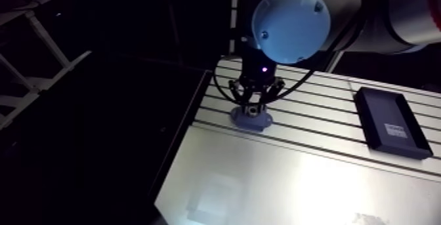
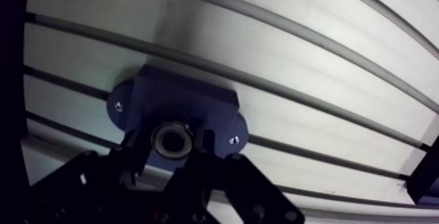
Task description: Pick up the bearing and press it into the housing until flush.
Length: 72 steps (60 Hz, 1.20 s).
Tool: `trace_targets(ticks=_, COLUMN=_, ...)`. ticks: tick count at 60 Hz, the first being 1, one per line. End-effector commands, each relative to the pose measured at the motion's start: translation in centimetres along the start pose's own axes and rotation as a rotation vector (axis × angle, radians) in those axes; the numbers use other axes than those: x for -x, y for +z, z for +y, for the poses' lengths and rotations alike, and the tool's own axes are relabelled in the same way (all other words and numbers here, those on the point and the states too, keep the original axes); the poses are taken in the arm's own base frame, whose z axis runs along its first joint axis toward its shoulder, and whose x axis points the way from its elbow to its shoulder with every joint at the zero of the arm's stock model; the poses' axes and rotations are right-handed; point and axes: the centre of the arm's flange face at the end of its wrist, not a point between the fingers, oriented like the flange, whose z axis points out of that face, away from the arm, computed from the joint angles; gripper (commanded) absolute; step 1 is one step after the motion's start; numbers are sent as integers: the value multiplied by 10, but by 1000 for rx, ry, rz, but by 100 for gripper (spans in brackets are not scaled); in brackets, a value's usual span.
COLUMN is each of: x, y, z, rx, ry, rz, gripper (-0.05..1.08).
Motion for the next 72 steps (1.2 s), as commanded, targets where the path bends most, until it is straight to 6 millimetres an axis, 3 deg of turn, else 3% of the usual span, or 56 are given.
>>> trace_targets(ticks=1, x=0, y=1, z=0, rx=0, ry=-1, rz=-3, gripper=65)
trace_targets(ticks=11, x=0, y=1, z=0, rx=0, ry=-1, rz=-2, gripper=60)
trace_targets(ticks=12, x=0, y=2, z=1, rx=-1, ry=0, rz=-3, gripper=48)
trace_targets(ticks=13, x=0, y=2, z=1, rx=-1, ry=0, rz=-3, gripper=48)
trace_targets(ticks=14, x=0, y=1, z=1, rx=0, ry=1, rz=-2, gripper=27)
trace_targets(ticks=15, x=0, y=1, z=1, rx=0, ry=1, rz=-2, gripper=27)
trace_targets(ticks=16, x=0, y=0, z=1, rx=0, ry=1, rz=0, gripper=4)
trace_targets(ticks=18, x=0, y=-1, z=0, rx=0, ry=1, rz=1, gripper=1)
trace_targets(ticks=36, x=-2, y=-11, z=2, rx=0, ry=4, rz=21, gripper=0)
trace_targets(ticks=45, x=-3, y=-31, z=4, rx=6, ry=30, rz=25, gripper=0)
trace_targets(ticks=57, x=5, y=-38, z=14, rx=91, ry=336, rz=-42, gripper=1)
trace_targets(ticks=68, x=9, y=-47, z=13, rx=108, ry=371, rz=-19, gripper=1)
trace_targets(ticks=72, x=9, y=-48, z=13, rx=105, ry=373, rz=-16, gripper=7)
